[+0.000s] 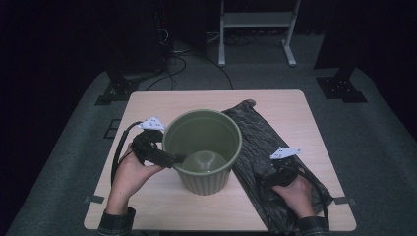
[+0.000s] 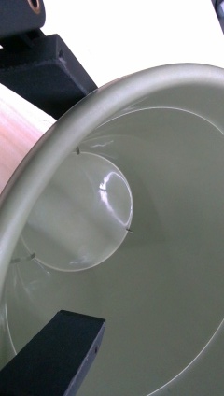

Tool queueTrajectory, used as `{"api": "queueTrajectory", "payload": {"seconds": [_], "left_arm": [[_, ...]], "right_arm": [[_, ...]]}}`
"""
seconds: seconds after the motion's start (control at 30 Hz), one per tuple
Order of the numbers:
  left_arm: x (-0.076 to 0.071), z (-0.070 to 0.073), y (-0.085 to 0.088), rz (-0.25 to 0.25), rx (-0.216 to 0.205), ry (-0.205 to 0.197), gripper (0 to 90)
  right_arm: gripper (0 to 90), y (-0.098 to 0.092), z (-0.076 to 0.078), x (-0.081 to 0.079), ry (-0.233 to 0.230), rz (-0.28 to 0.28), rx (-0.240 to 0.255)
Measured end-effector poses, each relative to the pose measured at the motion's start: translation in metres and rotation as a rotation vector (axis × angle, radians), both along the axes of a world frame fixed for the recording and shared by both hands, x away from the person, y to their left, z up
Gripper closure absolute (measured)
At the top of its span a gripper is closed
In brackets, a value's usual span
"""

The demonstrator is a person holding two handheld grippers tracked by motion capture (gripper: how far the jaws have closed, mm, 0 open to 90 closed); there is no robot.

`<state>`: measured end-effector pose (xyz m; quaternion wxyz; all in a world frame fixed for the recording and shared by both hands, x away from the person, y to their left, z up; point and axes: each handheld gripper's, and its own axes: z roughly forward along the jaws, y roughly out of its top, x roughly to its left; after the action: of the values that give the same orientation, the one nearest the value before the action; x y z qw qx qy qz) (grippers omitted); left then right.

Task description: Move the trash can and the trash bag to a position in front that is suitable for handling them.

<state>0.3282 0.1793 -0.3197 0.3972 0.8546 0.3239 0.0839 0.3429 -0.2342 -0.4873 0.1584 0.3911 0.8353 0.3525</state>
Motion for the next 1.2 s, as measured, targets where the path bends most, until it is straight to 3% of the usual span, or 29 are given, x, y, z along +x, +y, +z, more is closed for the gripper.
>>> {"api": "queueTrajectory", "payload": {"seconds": [0.23, 0.57, 0.9, 1.2], "left_arm": [[-0.003, 0.000, 0.000, 0.001, -0.007, -0.015, 0.9], [0.007, 0.015, 0.010, 0.034, -0.029, -0.047, 0.8], [-0.010, 0.045, 0.033, 0.061, -0.069, -0.112, 0.9], [-0.032, 0.042, 0.058, 0.109, -0.048, -0.130, 0.9]], "right_arm": [[1.1, 0.000, 0.000, 0.000, 0.000, 0.000, 0.000], [1.1, 0.000, 0.000, 0.000, 0.000, 0.000, 0.000], [1.1, 0.000, 0.000, 0.000, 0.000, 0.000, 0.000], [1.1, 0.000, 0.000, 0.000, 0.000, 0.000, 0.000]]}}
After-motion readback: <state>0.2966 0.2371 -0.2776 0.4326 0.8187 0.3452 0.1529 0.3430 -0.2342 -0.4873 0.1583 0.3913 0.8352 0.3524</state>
